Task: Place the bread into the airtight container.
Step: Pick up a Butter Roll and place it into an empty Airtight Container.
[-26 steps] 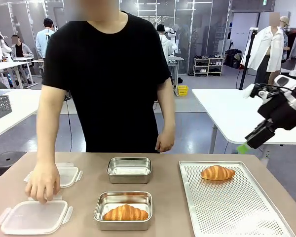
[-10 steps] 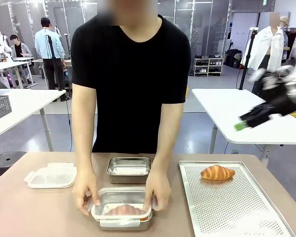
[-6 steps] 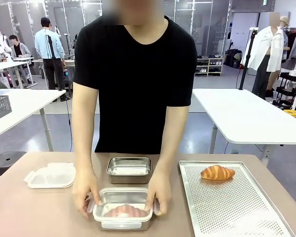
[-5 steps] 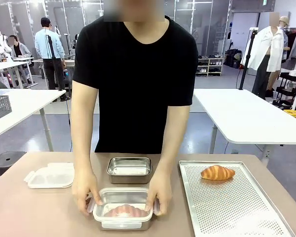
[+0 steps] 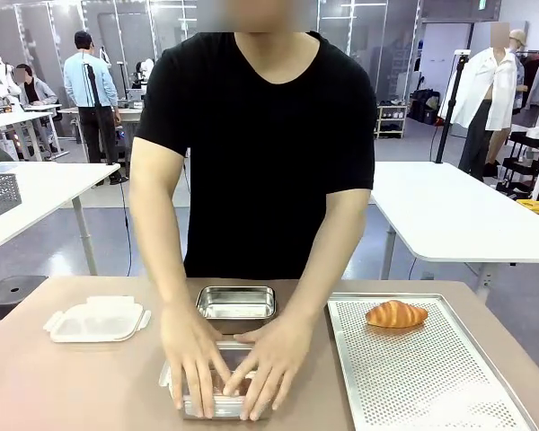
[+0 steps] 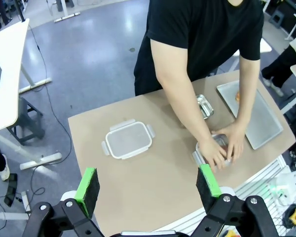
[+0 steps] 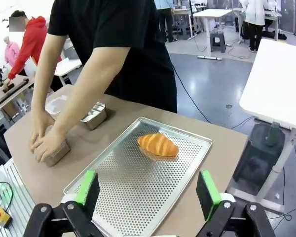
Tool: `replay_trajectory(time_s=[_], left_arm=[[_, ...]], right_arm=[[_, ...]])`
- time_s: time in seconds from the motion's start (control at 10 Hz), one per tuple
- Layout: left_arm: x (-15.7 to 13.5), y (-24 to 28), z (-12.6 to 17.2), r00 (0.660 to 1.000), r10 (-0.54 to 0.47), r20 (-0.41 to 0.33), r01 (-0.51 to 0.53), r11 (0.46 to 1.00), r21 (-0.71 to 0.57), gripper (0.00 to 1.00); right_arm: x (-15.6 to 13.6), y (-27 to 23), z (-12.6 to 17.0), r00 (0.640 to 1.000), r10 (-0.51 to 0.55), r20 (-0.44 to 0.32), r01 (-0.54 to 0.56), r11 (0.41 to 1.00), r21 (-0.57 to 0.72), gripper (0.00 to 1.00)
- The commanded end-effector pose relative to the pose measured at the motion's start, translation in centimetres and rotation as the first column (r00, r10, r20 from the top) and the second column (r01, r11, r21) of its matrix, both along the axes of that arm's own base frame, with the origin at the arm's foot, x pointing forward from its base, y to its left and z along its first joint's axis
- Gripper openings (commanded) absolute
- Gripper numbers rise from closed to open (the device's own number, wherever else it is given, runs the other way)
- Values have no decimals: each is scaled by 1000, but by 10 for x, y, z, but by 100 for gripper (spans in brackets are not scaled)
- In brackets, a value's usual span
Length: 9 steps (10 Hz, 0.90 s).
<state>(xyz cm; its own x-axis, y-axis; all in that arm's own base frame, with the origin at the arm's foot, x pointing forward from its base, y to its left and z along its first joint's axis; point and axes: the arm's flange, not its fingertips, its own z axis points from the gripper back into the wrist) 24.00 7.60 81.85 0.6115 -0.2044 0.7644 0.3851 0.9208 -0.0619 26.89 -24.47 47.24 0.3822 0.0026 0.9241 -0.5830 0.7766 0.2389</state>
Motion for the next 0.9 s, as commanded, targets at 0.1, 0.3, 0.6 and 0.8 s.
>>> replay_trajectory(time_s=[0.1,0.3,0.6,0.8], left_arm=[[-1,-1,2,1000,-7,4,7,1000,-1,100],[-1,-1,2,1000,-7,4,7,1000,-1,100],[-1,-1,2,1000,-7,4,7,1000,-1,100],[-1,-1,2,1000,-7,4,7,1000,-1,100]], right_arm=[[-6,1,6,1000,18,22,-18,999,-32,100],[-6,1,6,1000,18,22,-18,999,-32,100],[-6,1,6,1000,18,22,-18,999,-32,100],[-6,1,6,1000,18,22,-18,999,-32,100]])
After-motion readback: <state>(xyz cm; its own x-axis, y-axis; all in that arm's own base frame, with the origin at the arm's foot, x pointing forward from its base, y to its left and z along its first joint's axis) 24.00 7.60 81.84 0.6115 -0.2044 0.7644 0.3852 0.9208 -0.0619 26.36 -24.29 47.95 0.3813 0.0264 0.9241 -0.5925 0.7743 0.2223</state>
